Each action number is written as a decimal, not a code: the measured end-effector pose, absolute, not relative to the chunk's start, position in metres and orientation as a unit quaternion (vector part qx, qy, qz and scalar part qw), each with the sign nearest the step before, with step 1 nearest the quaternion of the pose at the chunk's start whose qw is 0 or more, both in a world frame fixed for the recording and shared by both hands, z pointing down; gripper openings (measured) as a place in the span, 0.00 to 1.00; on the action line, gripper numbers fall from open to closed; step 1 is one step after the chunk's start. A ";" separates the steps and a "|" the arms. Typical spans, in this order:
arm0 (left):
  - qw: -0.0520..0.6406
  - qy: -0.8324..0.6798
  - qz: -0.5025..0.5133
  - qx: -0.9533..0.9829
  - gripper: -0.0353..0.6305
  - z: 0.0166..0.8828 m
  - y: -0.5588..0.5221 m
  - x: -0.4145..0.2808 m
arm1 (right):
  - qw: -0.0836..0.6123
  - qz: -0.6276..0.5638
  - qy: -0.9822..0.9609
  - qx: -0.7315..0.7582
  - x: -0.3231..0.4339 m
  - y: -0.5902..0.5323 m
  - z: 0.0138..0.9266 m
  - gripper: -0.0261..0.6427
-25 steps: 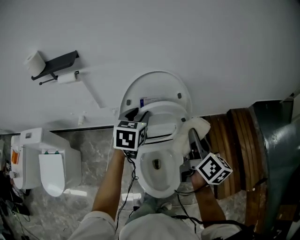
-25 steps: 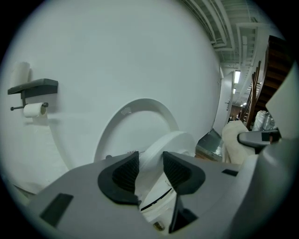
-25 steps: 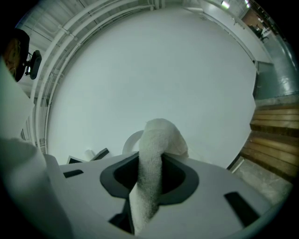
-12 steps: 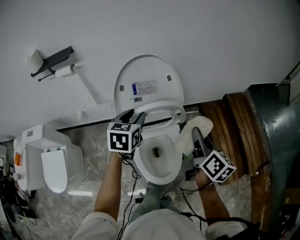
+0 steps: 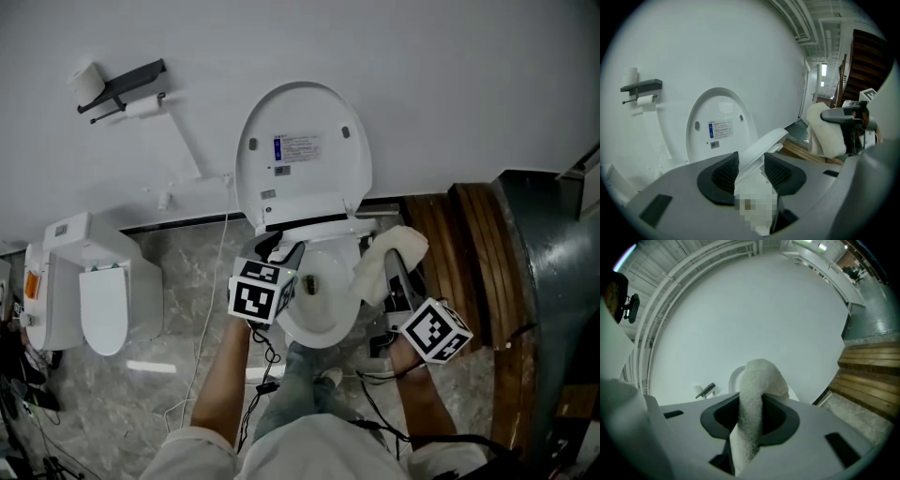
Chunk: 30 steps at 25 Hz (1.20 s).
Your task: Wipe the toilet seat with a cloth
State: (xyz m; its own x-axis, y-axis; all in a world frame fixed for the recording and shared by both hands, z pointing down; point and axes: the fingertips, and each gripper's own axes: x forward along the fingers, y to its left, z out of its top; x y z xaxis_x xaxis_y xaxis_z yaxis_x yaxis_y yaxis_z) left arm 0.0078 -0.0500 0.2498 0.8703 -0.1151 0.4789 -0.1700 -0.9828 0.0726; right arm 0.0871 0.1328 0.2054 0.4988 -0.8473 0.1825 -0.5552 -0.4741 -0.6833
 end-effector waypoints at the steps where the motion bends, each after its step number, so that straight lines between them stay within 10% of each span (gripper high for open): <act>1: 0.053 -0.070 0.248 0.965 0.33 0.254 -0.043 0.002 | 0.280 -0.263 0.430 -0.817 0.082 0.136 0.210 0.19; 22: -0.019 -0.003 0.352 0.936 0.33 0.366 0.068 -0.084 | 0.200 -0.334 0.433 -0.813 0.044 0.181 0.298 0.19; 30: 0.095 0.025 0.373 0.923 0.30 0.427 0.098 -0.112 | 0.184 -0.363 0.420 -0.811 0.042 0.188 0.347 0.19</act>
State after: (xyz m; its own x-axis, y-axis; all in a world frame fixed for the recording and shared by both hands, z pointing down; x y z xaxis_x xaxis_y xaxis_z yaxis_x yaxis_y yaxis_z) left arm -0.1115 0.0982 0.4267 0.7211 0.1177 0.6828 -0.0237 -0.9807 0.1941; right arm 0.0417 0.1882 0.3470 0.3831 -0.8150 0.4347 -0.5475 -0.5794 -0.6038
